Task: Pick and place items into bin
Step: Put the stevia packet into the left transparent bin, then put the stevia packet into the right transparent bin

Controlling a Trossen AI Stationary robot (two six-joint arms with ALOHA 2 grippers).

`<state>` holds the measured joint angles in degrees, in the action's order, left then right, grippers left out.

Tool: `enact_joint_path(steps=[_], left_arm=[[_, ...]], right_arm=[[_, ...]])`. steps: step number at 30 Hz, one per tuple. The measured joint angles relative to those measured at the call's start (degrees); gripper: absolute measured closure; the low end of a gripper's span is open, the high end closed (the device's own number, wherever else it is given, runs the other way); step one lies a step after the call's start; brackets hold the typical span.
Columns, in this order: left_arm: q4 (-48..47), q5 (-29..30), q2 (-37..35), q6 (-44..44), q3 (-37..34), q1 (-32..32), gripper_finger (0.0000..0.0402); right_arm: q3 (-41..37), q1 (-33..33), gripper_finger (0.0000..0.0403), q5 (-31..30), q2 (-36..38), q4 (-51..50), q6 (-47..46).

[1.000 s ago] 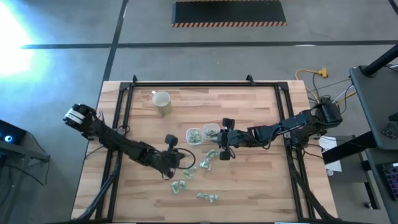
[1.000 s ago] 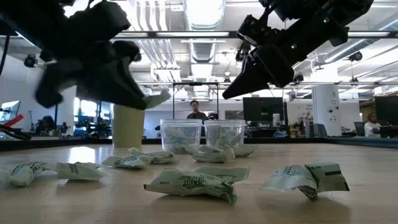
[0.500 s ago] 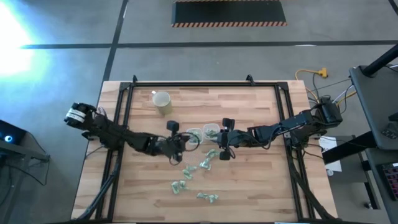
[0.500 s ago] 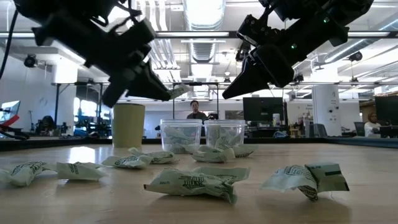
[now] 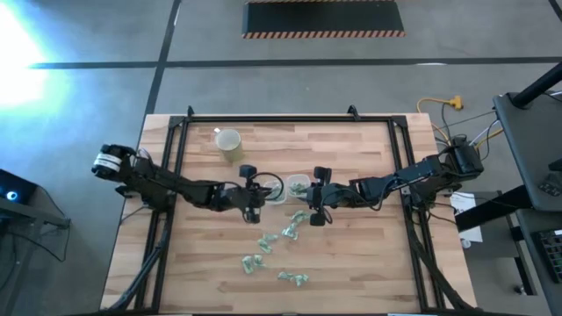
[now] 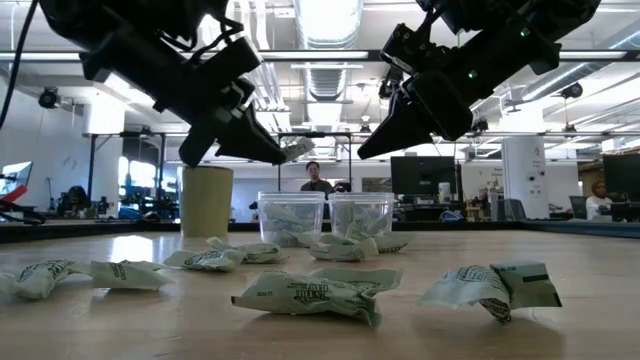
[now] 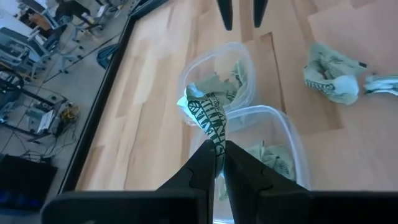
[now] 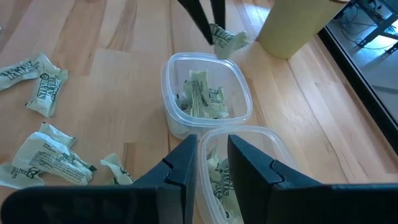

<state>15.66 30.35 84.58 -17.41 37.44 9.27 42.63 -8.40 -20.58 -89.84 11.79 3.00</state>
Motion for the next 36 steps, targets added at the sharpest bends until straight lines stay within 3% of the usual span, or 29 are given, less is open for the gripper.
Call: enact_joint_path(steps=[12,25,36], left_arm=[[0.4,-0.3,0.0,-0.7,-0.1,-0.8,0.0387],[0.2,-0.2,0.0,-1.0,0.1,-0.6,0.0301],[-13.6,-0.3,-3.9,5.9,0.2,6.4,0.0297]], right_arm=[[0.0,0.0,0.0330,0.0,0.0,0.0,-0.1],[0.0,0.0,0.0331,0.1,0.0,-0.8,-2.8],[0.0,-0.6,0.0335,17.9,0.0,-2.4,-3.1]])
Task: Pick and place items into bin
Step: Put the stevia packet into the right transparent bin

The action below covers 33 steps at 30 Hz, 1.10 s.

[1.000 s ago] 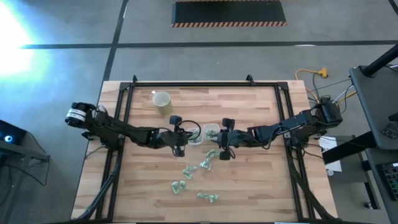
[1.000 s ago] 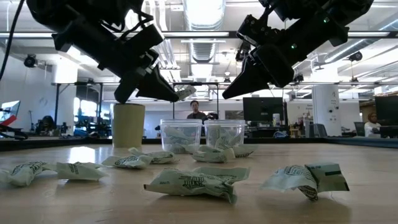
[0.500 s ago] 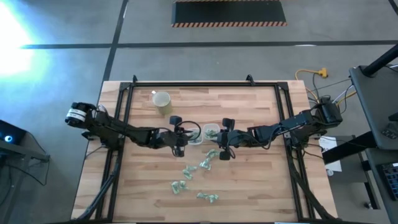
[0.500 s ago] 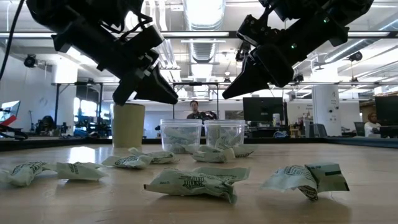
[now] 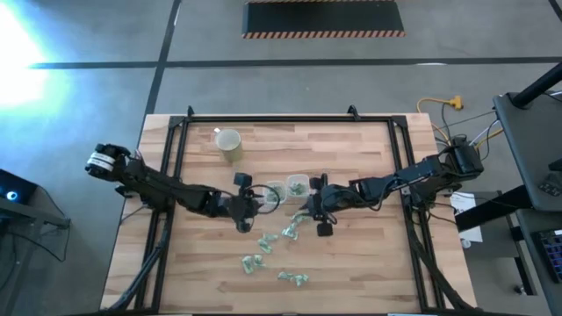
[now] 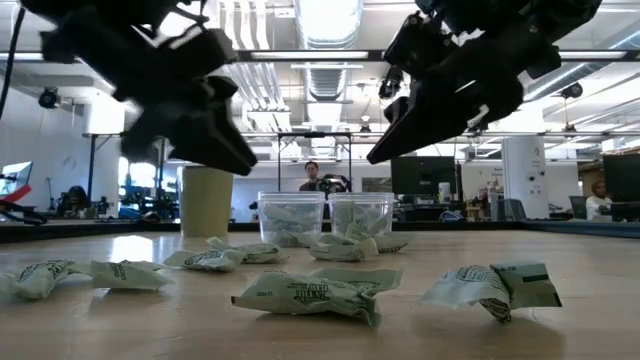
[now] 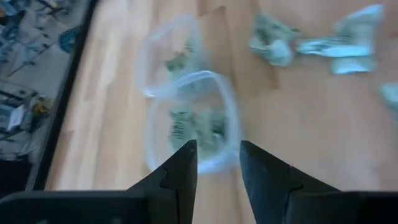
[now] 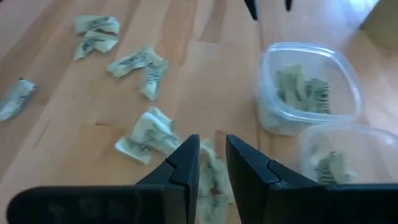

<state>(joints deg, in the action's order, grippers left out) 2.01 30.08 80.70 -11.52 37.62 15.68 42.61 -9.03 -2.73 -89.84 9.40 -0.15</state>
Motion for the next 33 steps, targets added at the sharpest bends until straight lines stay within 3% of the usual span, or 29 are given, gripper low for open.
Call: enact_joint_path(steps=[7,14,23,28,33], left_arm=[[-1.8,0.0,-1.0,0.8,-0.6,4.8,0.0297],[-3.2,0.0,-1.2,0.9,-0.6,5.4,0.0297],[-11.8,0.0,-2.1,6.4,-0.6,5.8,0.0297],[-16.2,-0.1,-4.4,11.0,-0.6,6.2,0.0297],[-17.1,-0.7,-6.2,12.5,-0.6,6.9,0.0297]], right_arm=[[-1.7,-3.9,0.0335,-0.3,0.0,-0.3,-1.9],[-2.6,-6.7,0.0335,-5.0,-0.2,-0.2,-2.4],[-2.2,-6.9,0.0335,-8.5,-5.3,-0.3,0.6],[-1.2,-6.9,0.0334,-13.6,-6.9,-0.3,2.4],[-1.0,-7.0,0.0320,-13.8,-6.9,-0.2,1.8]])
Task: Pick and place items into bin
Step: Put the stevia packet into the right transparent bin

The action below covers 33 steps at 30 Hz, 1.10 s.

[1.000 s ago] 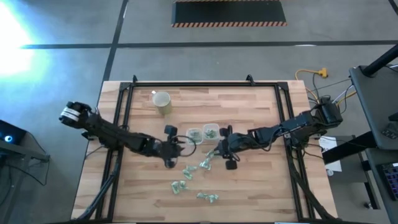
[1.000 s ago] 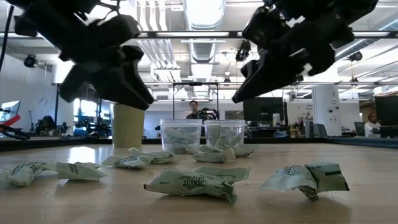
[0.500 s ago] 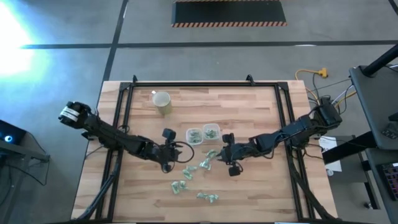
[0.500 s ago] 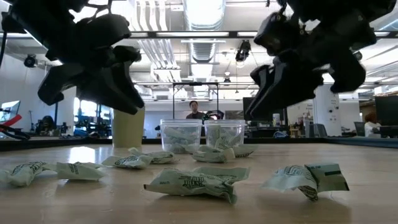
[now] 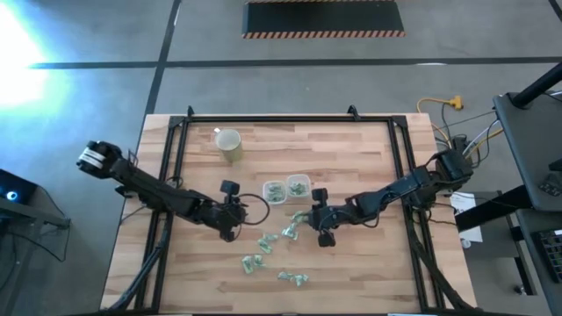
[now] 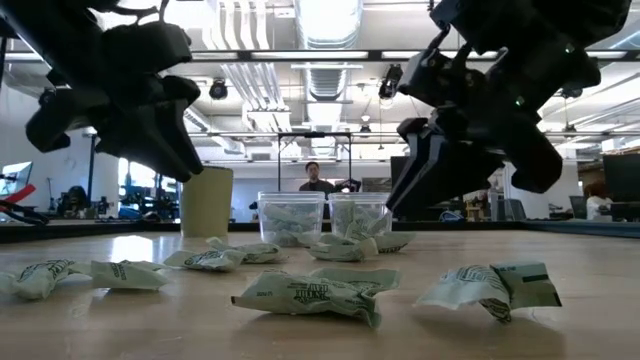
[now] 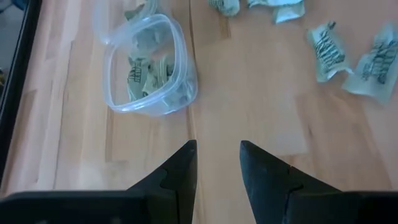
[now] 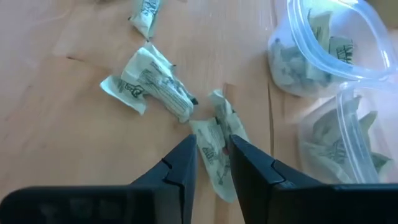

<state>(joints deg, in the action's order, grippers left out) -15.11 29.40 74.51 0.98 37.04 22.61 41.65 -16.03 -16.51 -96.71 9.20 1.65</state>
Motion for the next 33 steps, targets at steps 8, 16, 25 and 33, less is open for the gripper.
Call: enact_joint_path(steps=[8,16,25,33], left_arm=[[-1.0,-0.6,-1.6,0.4,-0.1,0.5,0.0297],[-0.9,-0.6,-1.5,0.4,-0.1,0.4,0.0297],[-0.9,-0.7,-1.5,0.4,-0.6,0.4,0.0297],[-0.9,-0.8,-1.5,0.4,-0.7,0.4,0.0297]], right_arm=[[0.0,0.0,0.0281,0.3,-1.8,0.4,-1.5],[0.0,0.0,0.0262,0.3,-1.9,0.6,-1.7],[0.0,0.2,0.0264,0.2,-5.2,1.2,-1.6],[0.2,0.7,0.0290,-2.0,-5.3,0.8,-1.4]])
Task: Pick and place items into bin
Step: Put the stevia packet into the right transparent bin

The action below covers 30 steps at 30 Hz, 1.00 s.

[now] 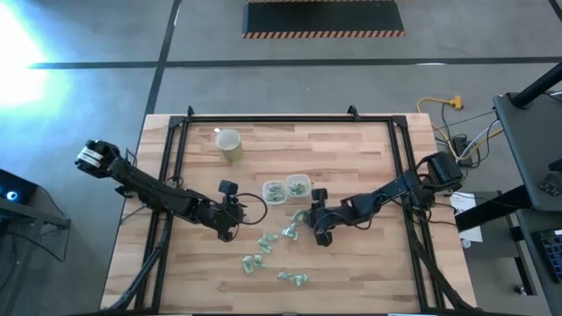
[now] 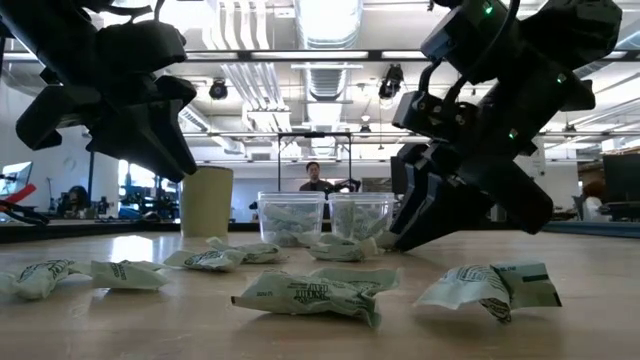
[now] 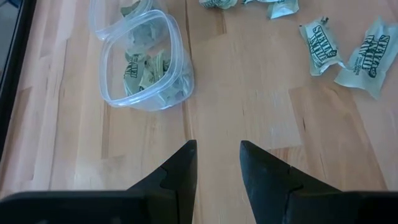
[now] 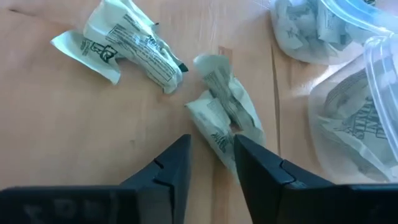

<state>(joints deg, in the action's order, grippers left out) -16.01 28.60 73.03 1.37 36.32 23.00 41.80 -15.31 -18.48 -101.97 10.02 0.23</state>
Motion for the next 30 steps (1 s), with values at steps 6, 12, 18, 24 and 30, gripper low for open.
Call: enact_joint_path(steps=[6,12,18,24,30], left_arm=[[0.0,0.0,0.0,0.0,0.0,0.0,0.0297],[0.0,0.0,0.0,0.0,0.0,0.0,0.0297],[0.0,0.1,0.0,0.0,0.0,0.0,0.0297],[0.1,0.1,0.0,0.0,0.0,0.0,0.0297],[0.1,0.1,0.0,0.0,-0.1,0.0,0.0297]], right_arm=[[0.0,0.0,0.0343,-0.1,0.1,-0.7,0.4],[0.0,-0.1,0.0391,0.3,0.2,-1.3,1.3],[0.0,-0.2,0.0394,6.8,3.2,-3.2,-1.4],[0.0,-1.0,0.0394,8.1,8.7,-3.7,-2.3],[0.0,-2.0,0.0394,-3.3,12.4,-3.5,0.9]])
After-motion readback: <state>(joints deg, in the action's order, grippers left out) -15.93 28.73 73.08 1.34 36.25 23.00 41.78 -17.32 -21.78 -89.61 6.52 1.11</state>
